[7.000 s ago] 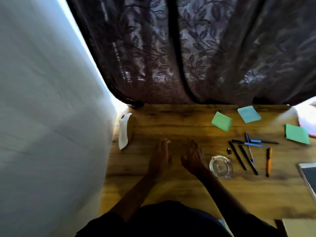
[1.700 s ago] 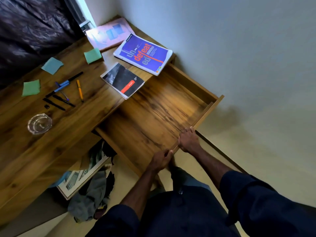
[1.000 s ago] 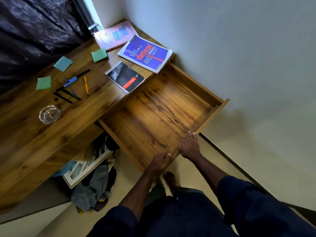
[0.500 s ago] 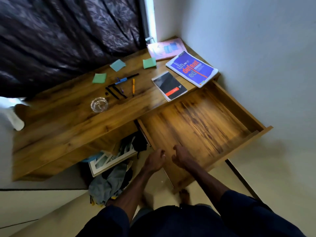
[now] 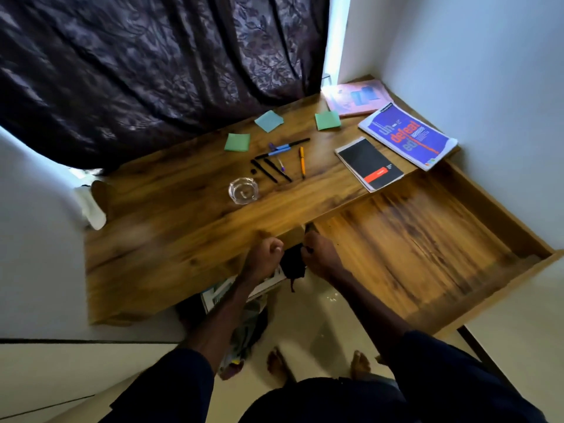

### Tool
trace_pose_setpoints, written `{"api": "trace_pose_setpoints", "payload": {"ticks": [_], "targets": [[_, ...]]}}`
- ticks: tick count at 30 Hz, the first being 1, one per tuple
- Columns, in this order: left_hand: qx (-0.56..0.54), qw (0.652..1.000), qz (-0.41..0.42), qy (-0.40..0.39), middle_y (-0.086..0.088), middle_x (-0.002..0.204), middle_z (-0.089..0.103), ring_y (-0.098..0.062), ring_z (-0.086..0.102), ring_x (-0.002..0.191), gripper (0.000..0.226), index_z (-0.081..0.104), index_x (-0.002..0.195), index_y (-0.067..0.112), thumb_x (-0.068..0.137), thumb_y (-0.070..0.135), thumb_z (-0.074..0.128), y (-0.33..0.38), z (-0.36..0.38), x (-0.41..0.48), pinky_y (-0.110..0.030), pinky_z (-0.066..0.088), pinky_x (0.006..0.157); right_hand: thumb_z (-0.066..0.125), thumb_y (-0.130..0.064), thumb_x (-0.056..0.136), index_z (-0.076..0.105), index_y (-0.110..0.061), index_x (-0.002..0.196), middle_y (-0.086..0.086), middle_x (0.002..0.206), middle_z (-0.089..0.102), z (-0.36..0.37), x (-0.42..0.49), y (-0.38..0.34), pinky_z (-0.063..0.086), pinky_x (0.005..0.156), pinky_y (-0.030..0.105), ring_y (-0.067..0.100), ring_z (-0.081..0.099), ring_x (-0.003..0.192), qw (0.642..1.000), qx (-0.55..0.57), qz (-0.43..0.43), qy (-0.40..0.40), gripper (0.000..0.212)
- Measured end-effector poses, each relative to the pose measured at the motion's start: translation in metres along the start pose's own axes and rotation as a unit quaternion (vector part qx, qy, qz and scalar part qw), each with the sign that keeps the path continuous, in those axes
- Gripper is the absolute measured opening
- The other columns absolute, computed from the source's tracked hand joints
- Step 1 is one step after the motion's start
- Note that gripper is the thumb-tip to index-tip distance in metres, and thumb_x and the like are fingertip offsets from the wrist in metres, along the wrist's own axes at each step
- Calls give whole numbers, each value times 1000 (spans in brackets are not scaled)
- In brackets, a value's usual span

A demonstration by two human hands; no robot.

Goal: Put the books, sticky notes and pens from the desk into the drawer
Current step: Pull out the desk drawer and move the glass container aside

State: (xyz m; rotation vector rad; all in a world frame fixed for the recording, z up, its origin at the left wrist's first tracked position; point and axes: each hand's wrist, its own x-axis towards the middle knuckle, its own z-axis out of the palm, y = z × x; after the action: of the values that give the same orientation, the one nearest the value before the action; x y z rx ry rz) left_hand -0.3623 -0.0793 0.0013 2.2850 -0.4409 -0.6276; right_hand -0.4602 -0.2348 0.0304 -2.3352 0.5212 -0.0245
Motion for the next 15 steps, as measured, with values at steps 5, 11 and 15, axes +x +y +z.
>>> {"api": "trace_pose_setpoints", "payload": {"ticks": [5,11,15], "targets": [[-8,999,3,50,7,103,73,-14,67,96,17,72,102,23,94,22,58,-15,-45,14,-35,57,87,55,-20,92,58,-13,101,-2,87,60,18,22,-28,36,55,16,16,55,71,1000,-4,-9,-6,11],[-20,998,-3,64,3,103,73,-16,67,95,14,72,104,22,96,20,60,-29,-66,30,-34,58,84,61,-13,90,61,-4,118,7,98,69,22,62,-50,49,65,24,23,67,84,1000,3,-4,-18,29],[-32,998,-13,51,3,106,72,-13,67,95,17,70,110,20,95,20,61,-32,-70,49,-28,57,79,61,-11,89,60,-11,105,-2,89,58,28,96,-61,35,52,14,15,56,75,1000,24,0,-17,15]]}}
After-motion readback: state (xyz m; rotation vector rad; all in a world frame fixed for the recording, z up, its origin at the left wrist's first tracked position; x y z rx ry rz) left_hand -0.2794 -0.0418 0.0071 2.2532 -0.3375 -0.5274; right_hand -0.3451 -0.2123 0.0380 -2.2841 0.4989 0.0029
